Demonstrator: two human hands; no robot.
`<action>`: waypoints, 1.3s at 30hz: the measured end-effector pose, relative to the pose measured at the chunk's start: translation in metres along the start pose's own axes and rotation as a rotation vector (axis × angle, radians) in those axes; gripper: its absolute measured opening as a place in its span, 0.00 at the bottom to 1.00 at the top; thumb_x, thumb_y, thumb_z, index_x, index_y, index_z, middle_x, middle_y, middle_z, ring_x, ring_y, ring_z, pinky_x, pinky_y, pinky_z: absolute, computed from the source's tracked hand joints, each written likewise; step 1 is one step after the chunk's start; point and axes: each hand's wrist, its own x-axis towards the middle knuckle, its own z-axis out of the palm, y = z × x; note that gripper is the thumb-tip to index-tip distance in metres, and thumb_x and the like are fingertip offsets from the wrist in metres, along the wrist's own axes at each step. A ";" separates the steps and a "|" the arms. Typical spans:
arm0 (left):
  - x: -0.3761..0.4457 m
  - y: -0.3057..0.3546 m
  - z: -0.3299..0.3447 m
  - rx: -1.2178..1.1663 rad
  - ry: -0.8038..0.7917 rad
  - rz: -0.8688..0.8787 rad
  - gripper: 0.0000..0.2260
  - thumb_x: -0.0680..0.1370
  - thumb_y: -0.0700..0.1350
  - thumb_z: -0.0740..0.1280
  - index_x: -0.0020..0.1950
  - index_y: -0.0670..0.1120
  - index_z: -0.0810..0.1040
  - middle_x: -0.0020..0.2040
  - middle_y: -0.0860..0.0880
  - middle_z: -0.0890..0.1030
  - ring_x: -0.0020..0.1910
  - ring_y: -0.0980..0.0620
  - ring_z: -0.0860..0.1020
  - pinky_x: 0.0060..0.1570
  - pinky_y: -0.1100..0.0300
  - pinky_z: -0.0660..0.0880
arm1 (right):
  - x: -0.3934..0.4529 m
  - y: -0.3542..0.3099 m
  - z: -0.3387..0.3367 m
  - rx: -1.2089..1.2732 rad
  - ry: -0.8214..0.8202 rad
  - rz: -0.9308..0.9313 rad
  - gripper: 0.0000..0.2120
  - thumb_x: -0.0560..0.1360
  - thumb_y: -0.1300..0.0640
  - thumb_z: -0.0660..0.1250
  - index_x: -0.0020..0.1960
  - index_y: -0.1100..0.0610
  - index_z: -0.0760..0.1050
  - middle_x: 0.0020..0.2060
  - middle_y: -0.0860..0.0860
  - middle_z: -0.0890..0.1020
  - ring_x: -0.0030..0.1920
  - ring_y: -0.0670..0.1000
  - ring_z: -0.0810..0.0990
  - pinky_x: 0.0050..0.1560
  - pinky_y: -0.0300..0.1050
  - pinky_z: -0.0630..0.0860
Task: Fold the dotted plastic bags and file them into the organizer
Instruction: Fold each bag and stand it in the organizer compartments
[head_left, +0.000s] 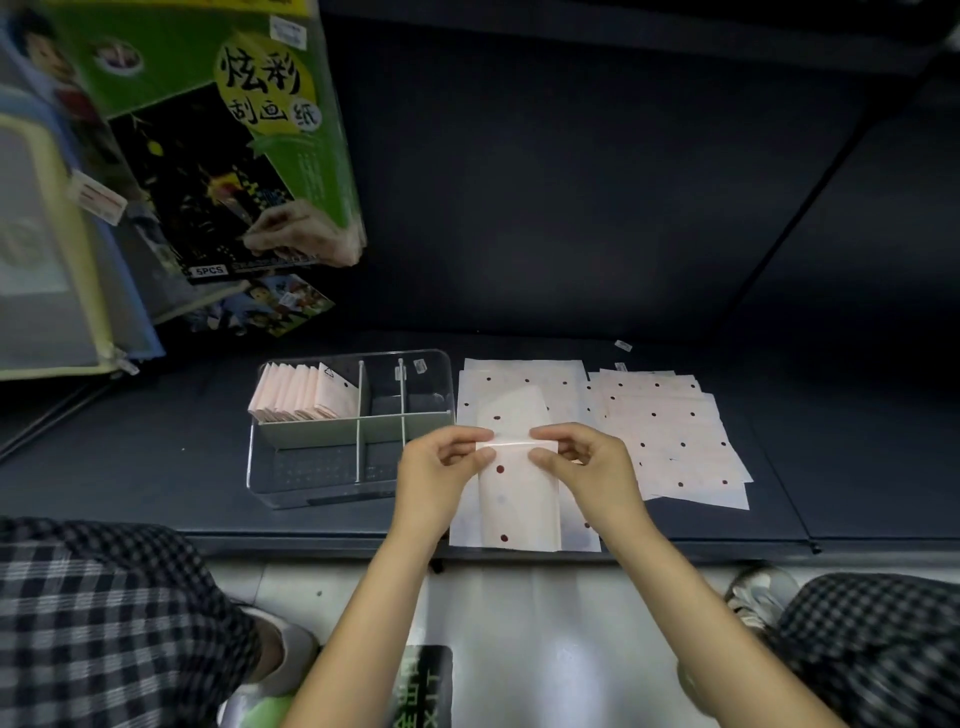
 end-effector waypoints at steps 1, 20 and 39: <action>0.000 0.000 0.000 0.028 0.004 0.006 0.09 0.71 0.33 0.72 0.44 0.47 0.83 0.36 0.54 0.82 0.36 0.60 0.79 0.38 0.72 0.73 | -0.001 0.000 0.000 -0.005 0.010 0.006 0.09 0.70 0.65 0.73 0.44 0.52 0.82 0.37 0.49 0.81 0.38 0.45 0.75 0.40 0.29 0.72; 0.022 -0.004 -0.032 0.179 -0.316 -0.062 0.03 0.75 0.38 0.69 0.47 0.43 0.81 0.43 0.48 0.84 0.43 0.51 0.81 0.49 0.50 0.78 | 0.017 -0.009 0.002 0.163 -0.087 0.057 0.03 0.74 0.64 0.68 0.43 0.57 0.78 0.37 0.51 0.83 0.41 0.48 0.80 0.48 0.41 0.76; 0.132 -0.061 -0.142 1.221 0.188 -0.151 0.15 0.80 0.52 0.56 0.62 0.51 0.77 0.62 0.48 0.75 0.61 0.44 0.67 0.64 0.47 0.63 | 0.146 -0.024 0.173 -0.157 -0.256 0.167 0.09 0.75 0.62 0.67 0.55 0.57 0.77 0.53 0.54 0.82 0.48 0.50 0.81 0.42 0.43 0.82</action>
